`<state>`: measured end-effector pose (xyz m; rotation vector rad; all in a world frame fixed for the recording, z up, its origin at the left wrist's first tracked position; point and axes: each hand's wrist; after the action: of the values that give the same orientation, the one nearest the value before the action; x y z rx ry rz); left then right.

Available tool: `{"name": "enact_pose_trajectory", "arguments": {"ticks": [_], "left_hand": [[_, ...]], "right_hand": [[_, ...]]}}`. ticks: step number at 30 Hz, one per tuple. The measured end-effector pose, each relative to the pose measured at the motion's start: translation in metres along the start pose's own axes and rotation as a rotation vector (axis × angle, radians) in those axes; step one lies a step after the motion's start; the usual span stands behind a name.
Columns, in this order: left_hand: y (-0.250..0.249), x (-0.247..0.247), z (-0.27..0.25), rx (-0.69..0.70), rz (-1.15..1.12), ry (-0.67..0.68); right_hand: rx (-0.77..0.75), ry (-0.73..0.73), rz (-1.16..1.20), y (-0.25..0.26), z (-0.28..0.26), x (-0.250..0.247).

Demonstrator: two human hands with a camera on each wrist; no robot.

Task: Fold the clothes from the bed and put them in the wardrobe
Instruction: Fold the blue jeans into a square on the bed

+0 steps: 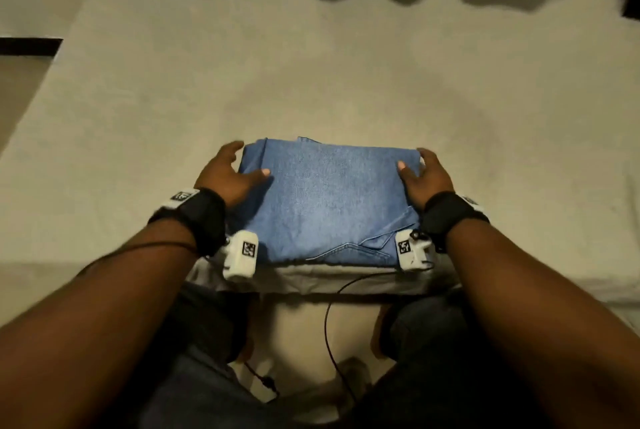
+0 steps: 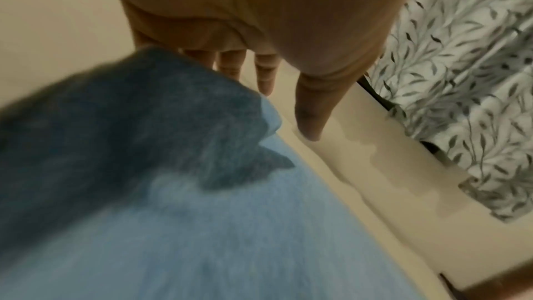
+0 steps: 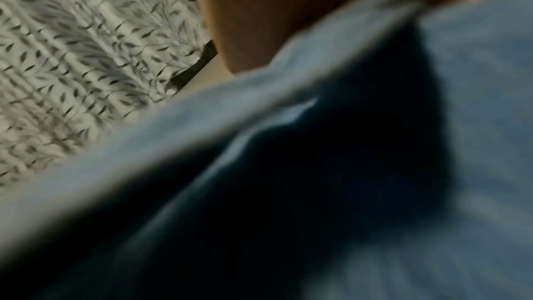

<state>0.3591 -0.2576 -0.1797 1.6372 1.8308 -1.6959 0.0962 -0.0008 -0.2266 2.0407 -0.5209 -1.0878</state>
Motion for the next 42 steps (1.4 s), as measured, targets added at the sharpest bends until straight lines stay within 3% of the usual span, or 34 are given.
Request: {"name": "enact_pose_trajectory", "arguments": {"ticks": [4,8,11,13,16,18,22,27,30,34,39,42], "left_hand": [[0.043,0.02,-0.046,-0.162,-0.181,0.109],[0.061,0.032,-0.065,-0.206,-0.214,0.145],[0.063,0.038,-0.082,-0.219,-0.359,0.206],[0.064,0.043,-0.096,-0.24,-0.439,0.256],[0.06,0.047,-0.113,-0.122,-0.178,0.165],[0.054,0.039,-0.12,-0.092,-0.029,0.11],[0.05,0.018,-0.126,-0.099,-0.071,0.062],[0.061,0.02,-0.142,-0.15,0.201,0.255],[0.06,0.017,-0.134,-0.181,0.116,0.161],[0.042,0.005,-0.122,-0.064,-0.039,-0.045],[0.016,-0.008,-0.1,0.089,-0.031,-0.082],[0.008,-0.016,-0.07,0.108,0.0,-0.043]], "right_hand": [[0.177,0.042,0.13,0.0,-0.016,-0.008],[0.233,0.171,0.002,-0.001,-0.055,-0.013],[0.261,0.155,-0.051,-0.013,-0.087,-0.009],[0.271,0.126,0.033,-0.025,-0.104,-0.008],[0.206,0.107,0.05,-0.038,-0.13,-0.006],[0.159,0.129,-0.161,-0.04,-0.141,-0.011],[0.115,0.104,-0.213,-0.038,-0.151,-0.032],[0.18,0.2,-0.43,-0.044,-0.165,-0.043],[0.143,0.12,-0.37,-0.034,-0.162,-0.042],[0.025,-0.024,-0.217,-0.013,-0.147,-0.044],[0.001,-0.199,-0.082,0.008,-0.124,-0.05],[-0.056,-0.211,-0.011,0.017,-0.109,-0.049]]}}
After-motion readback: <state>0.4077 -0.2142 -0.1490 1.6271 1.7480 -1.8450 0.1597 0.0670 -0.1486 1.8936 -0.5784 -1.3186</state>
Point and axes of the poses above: each hand's wrist, its own z-axis towards the middle knuckle, its own x-axis out of the palm, y = z × x, and after that the axes turned 7 degrees about z, right-handed
